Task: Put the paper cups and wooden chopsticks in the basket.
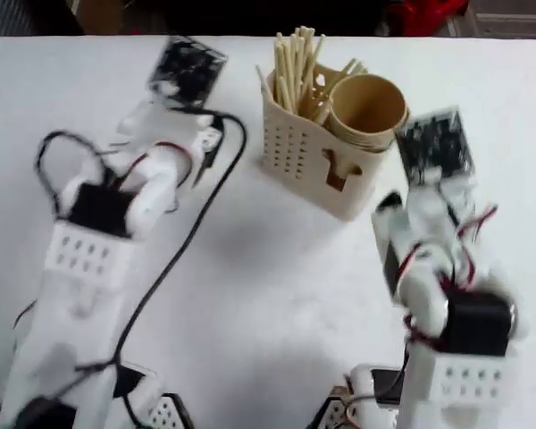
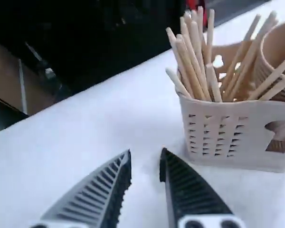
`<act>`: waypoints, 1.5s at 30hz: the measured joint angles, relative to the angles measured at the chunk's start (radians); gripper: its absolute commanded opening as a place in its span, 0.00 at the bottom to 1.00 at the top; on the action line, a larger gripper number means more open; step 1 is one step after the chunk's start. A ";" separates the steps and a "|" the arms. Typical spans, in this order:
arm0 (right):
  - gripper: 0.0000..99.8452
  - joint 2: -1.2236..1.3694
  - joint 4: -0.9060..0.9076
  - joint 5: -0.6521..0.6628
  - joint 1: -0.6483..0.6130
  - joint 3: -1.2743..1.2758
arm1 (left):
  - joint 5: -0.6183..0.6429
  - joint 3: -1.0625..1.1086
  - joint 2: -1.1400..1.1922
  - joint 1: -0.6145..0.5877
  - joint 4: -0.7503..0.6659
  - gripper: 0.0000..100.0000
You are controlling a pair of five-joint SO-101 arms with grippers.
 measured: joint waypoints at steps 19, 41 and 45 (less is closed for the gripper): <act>0.14 -0.775 -0.038 0.183 0.020 0.700 | 0.074 1.010 -0.914 -0.232 -0.391 0.12; 0.03 -0.787 -0.222 0.184 0.032 1.269 | -0.298 1.428 -1.261 -0.394 -0.018 0.03; 0.03 -0.787 -0.206 0.184 0.089 1.269 | -0.374 1.428 -1.261 -0.394 0.069 0.02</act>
